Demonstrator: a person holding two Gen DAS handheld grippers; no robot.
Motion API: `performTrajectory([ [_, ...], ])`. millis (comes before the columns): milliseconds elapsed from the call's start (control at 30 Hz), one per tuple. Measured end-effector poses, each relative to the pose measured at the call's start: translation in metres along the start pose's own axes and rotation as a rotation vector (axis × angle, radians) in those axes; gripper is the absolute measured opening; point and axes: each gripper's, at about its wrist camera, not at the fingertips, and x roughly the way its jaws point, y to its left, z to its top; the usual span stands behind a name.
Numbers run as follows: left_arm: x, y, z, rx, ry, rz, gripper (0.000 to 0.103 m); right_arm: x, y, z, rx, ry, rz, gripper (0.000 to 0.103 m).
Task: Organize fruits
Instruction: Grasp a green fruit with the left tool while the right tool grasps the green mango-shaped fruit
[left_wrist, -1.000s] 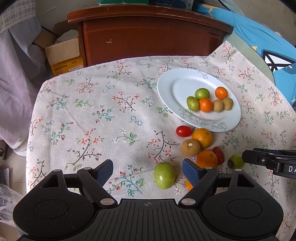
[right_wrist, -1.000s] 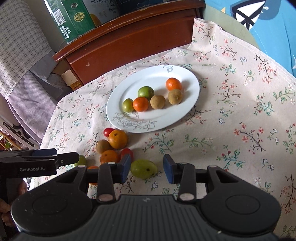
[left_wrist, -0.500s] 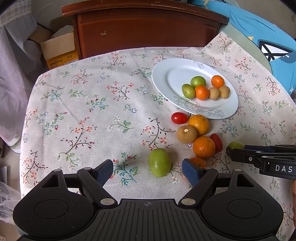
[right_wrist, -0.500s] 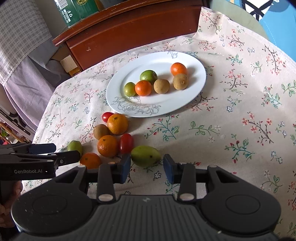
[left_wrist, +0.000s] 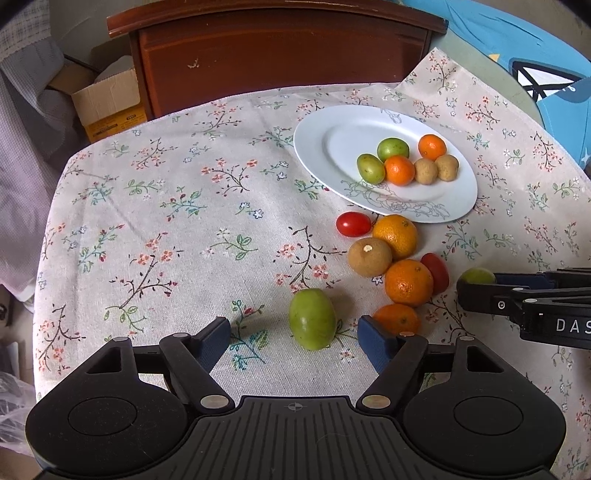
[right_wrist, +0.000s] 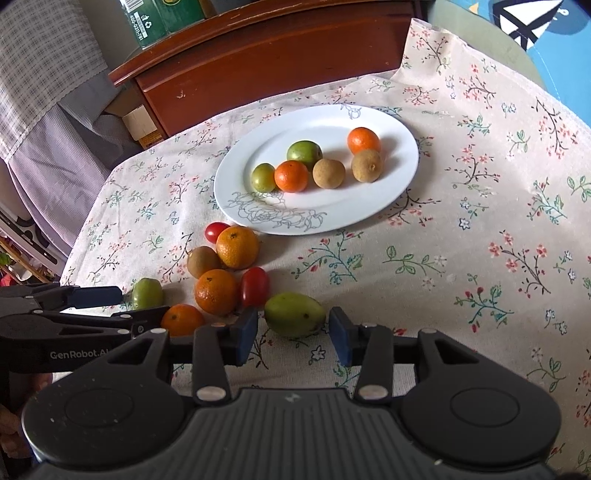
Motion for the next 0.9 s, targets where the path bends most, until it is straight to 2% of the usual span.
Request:
performTrajectory([
  [100, 0.0, -0.005, -0.001, 0.032, -0.006, 0.018, 0.073, 0.0, 0.002, 0.0, -0.013, -0.002, -0.006, 0.044],
  [200, 0.0, -0.004, -0.001, 0.037, -0.014, 0.015, 0.065, 0.0, 0.003, -0.001, -0.027, -0.004, -0.011, 0.043],
  [333, -0.002, -0.005, -0.001, 0.049, -0.028, 0.025, 0.049, 0.001, 0.005, -0.001, -0.051, -0.012, -0.028, 0.037],
  [467, -0.003, -0.007, 0.0, 0.052, -0.041, 0.012, 0.028, 0.001, 0.006, -0.001, -0.058, -0.015, -0.033, 0.036],
  [500, -0.004, -0.007, 0.0, 0.051, -0.043, 0.006, 0.026, 0.001, 0.006, -0.001, -0.058, -0.016, -0.034, 0.036],
  [700, -0.006, -0.002, 0.004, 0.003, -0.051, -0.022, 0.026, -0.003, 0.006, 0.001, -0.056, -0.04, -0.029, 0.036],
  [900, -0.017, 0.004, 0.013, -0.034, -0.101, -0.025, 0.026, -0.01, 0.005, 0.009, -0.034, -0.077, -0.012, 0.036],
])
